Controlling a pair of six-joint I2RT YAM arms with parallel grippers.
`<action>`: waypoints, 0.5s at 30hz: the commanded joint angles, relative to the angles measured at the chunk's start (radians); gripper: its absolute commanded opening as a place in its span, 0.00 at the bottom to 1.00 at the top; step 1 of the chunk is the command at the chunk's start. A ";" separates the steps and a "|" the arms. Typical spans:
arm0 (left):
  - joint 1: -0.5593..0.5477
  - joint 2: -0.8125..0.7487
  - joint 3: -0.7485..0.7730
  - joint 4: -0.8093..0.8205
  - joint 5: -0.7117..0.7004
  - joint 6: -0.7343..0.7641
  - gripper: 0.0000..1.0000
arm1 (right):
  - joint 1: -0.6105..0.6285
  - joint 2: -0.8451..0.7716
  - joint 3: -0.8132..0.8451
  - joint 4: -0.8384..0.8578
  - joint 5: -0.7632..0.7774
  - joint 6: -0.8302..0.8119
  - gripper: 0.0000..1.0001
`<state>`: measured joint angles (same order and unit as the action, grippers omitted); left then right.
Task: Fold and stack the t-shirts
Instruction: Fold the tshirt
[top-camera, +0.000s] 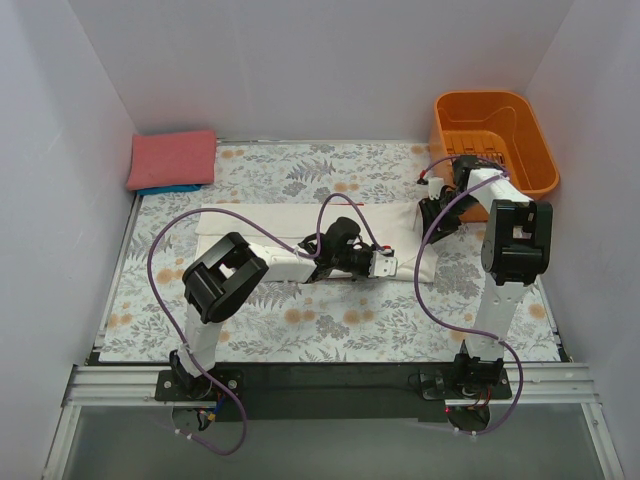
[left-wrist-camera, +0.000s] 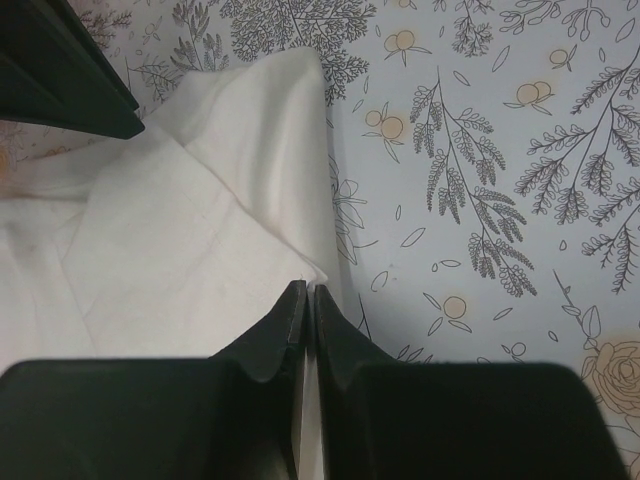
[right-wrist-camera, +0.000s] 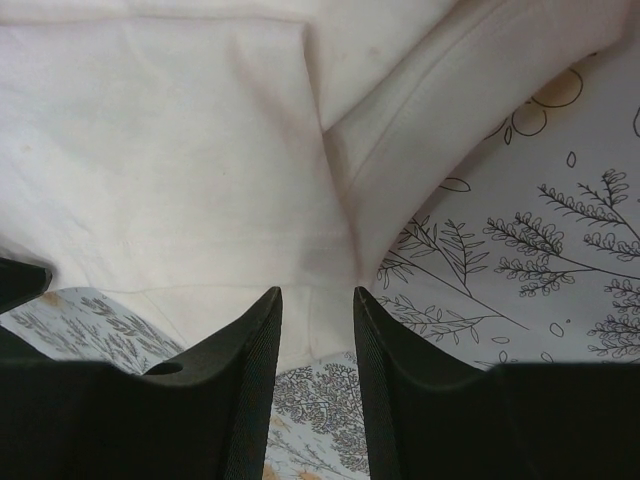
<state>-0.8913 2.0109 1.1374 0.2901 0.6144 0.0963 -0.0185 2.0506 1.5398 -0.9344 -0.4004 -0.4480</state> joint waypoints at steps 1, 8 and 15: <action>0.005 -0.046 0.013 0.011 -0.007 0.002 0.00 | -0.005 0.039 -0.018 -0.010 0.003 -0.012 0.41; 0.005 -0.051 0.005 0.011 -0.010 0.006 0.00 | -0.005 -0.001 -0.056 -0.009 -0.021 -0.012 0.35; 0.005 -0.046 0.008 0.021 -0.013 -0.006 0.00 | -0.003 -0.108 -0.139 0.113 0.015 -0.006 0.34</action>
<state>-0.8913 2.0109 1.1374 0.2928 0.6083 0.0952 -0.0185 2.0006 1.4578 -0.8616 -0.3931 -0.4488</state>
